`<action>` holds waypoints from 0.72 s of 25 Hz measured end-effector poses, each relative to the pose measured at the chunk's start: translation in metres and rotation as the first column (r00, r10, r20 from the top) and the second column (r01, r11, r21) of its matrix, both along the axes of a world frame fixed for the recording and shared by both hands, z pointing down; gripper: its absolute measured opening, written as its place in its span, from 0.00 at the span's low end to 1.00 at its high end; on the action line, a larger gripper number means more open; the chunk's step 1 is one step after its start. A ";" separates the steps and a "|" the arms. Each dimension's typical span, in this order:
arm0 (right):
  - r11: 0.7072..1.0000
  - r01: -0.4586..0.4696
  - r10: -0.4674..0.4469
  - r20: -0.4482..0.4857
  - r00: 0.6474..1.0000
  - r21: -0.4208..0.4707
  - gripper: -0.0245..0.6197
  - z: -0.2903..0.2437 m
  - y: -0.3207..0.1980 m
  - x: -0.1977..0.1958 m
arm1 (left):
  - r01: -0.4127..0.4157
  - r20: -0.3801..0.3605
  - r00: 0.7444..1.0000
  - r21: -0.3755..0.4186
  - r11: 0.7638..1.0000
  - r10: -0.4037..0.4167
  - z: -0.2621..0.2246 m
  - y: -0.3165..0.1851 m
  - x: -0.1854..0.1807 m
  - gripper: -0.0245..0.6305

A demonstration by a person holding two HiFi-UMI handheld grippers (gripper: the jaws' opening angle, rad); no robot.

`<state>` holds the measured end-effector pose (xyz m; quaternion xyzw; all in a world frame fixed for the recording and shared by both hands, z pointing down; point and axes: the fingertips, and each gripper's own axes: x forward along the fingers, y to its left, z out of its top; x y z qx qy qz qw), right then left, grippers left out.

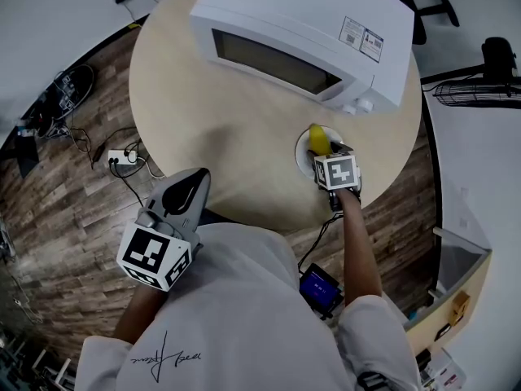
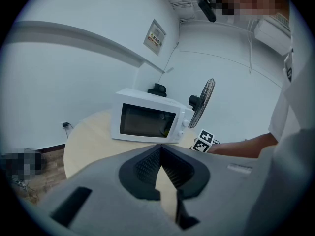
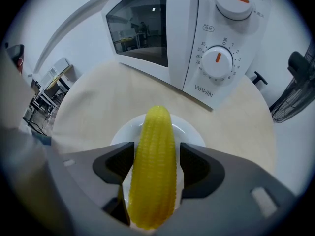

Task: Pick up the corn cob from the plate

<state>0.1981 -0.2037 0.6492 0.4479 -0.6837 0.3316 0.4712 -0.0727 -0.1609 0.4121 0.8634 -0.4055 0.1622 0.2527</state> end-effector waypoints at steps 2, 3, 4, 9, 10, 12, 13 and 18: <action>1.000 0.005 -0.005 -0.006 1.000 0.000 0.51 -0.001 -0.001 -0.001 | 0.000 0.001 1.000 0.000 1.000 0.000 0.000 -0.001 0.000 0.03; 1.000 0.007 -0.007 -0.005 1.000 -0.002 0.50 0.000 -0.001 -0.001 | 0.000 0.002 1.000 0.000 1.000 0.000 0.000 -0.002 -0.001 0.03; 1.000 0.010 -0.010 -0.002 1.000 -0.004 0.50 0.000 -0.001 -0.002 | 0.000 0.004 1.000 0.000 1.000 0.000 -0.001 -0.002 -0.001 0.03; 1.000 0.004 -0.004 0.000 1.000 -0.006 0.46 -0.001 -0.001 -0.002 | 0.000 0.001 1.000 0.002 1.000 0.000 -0.001 0.000 0.001 0.03; 1.000 0.002 -0.002 0.001 1.000 -0.005 0.46 -0.001 -0.001 -0.002 | -0.001 0.000 1.000 0.003 1.000 0.001 -0.002 0.000 0.002 0.03; 1.000 -0.001 0.001 0.003 1.000 -0.002 0.45 -0.001 -0.001 -0.002 | -0.002 -0.005 1.000 0.006 1.000 0.002 -0.002 0.001 0.004 0.03; 1.000 -0.003 0.003 0.004 1.000 -0.002 0.45 -0.001 -0.001 -0.002 | -0.004 -0.005 1.000 0.007 1.000 0.004 -0.002 0.002 0.005 0.03; 1.000 -0.027 0.027 0.022 0.999 -0.003 0.45 -0.001 0.001 0.000 | -0.011 -0.001 1.000 0.011 1.000 0.011 -0.004 0.006 0.008 0.03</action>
